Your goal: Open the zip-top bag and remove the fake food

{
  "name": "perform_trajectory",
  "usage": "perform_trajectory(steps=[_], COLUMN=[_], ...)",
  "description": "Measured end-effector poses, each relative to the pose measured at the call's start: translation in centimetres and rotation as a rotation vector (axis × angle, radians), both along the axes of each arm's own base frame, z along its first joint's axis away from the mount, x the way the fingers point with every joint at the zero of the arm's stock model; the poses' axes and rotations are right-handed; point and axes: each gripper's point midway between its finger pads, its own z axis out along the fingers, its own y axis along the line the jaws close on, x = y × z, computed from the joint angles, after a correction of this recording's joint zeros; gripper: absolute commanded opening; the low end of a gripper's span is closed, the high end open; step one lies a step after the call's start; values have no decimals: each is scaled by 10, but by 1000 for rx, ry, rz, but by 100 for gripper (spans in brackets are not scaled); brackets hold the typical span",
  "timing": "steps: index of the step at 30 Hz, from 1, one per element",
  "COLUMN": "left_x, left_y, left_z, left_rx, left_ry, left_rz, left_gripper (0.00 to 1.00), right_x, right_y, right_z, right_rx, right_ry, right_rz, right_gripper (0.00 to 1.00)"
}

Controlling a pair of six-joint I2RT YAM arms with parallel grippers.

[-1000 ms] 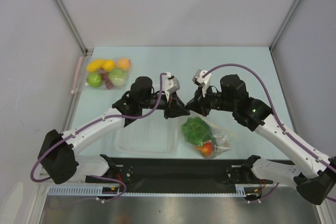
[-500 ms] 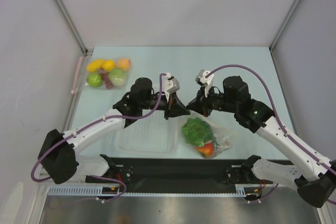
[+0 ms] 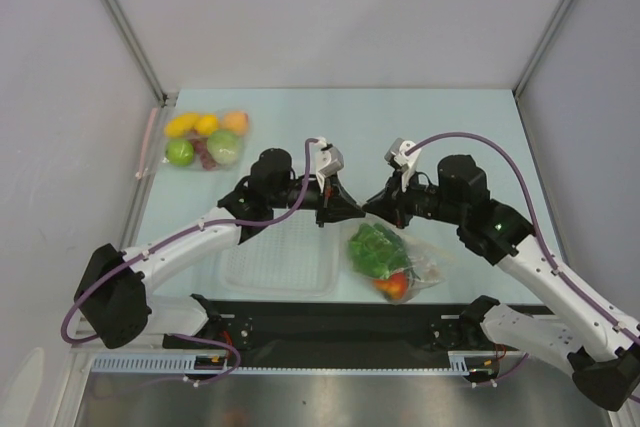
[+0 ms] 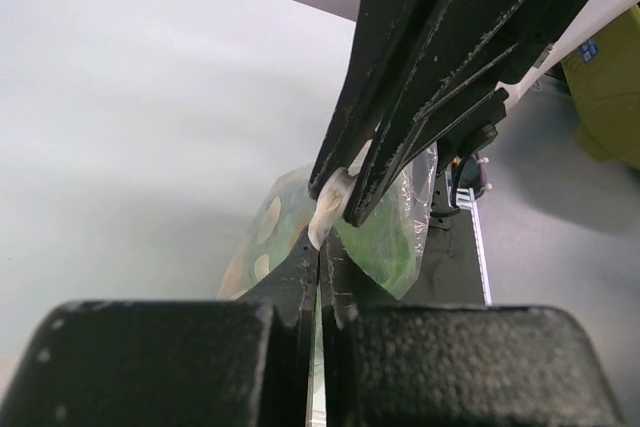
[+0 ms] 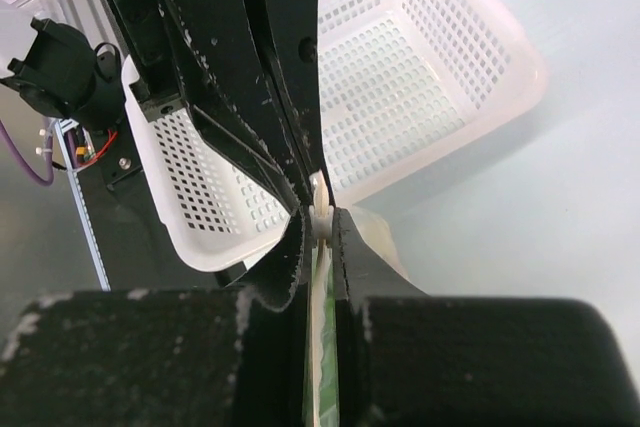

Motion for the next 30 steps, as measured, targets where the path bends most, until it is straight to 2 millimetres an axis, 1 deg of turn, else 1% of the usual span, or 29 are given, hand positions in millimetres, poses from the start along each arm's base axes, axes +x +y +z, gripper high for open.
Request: perform_trajectory(steps=[6, 13, 24, 30], left_x=[4, 14, 45, 69], left_y=[2, 8, 17, 13], left_z=[-1, -1, -4, -3], left_rx=[0, 1, 15, 24], left_ry=[5, 8, 13, 29], left_rz=[16, 48, 201, 290], left_gripper=[0, 0, 0, 0], right_x=[-3, -4, -12, -15], right_y=[-6, -11, -29, -45], right_z=[-6, -10, -25, -31], right_rx=[2, -6, -43, -64], right_ry=[11, 21, 79, 122], right_rz=[-12, -23, -87, -171], right_gripper=[0, 0, 0, 0])
